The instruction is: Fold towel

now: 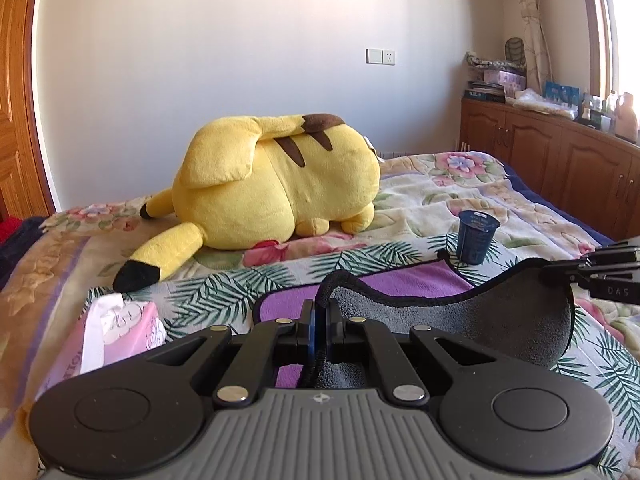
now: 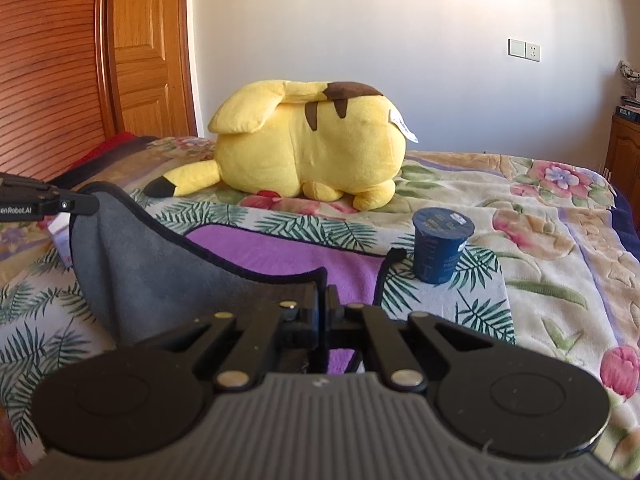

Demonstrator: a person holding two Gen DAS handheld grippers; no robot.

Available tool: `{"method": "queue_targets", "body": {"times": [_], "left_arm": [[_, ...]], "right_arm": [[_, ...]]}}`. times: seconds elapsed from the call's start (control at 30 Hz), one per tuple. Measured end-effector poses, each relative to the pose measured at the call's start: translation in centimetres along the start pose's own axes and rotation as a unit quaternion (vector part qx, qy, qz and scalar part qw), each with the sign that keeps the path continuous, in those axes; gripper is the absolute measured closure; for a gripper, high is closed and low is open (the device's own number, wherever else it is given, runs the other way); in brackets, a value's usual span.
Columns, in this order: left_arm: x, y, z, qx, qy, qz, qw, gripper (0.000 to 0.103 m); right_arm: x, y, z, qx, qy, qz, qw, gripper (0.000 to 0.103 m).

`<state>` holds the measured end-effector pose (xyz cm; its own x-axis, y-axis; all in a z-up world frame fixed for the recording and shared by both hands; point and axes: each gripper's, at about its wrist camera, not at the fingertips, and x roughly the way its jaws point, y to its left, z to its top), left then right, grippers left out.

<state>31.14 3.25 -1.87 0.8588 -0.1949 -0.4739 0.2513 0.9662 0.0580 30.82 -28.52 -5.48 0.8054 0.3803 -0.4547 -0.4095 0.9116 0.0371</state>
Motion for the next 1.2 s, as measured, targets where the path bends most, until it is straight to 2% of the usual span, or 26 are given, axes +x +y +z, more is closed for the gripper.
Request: {"method": "queue_targets", "body": {"times": [0.37,0.63,0.77,1.2], "left_arm": [[0.6,0.7,1.9,0.013,-0.013,0.015,0.9997,0.103],[2.3,0.4,3.5,0.031,-0.024,0.028,0.9988,0.103],[3.7,0.8,4.0,0.023,-0.023,0.035,0.9989,0.103],[7.7,1.6,3.6,0.019,-0.015,0.045,0.9987,0.103]], "right_arm": [[0.8,0.4,2.9,-0.018,-0.033,0.0,0.999,0.1],[2.3,0.2,4.2,-0.045,-0.039,-0.014,0.998,0.1],[3.5,-0.1,4.9,-0.056,-0.041,-0.024,0.997,0.1],[6.9,-1.3,4.4,-0.072,-0.041,-0.056,0.995,0.1]]}}
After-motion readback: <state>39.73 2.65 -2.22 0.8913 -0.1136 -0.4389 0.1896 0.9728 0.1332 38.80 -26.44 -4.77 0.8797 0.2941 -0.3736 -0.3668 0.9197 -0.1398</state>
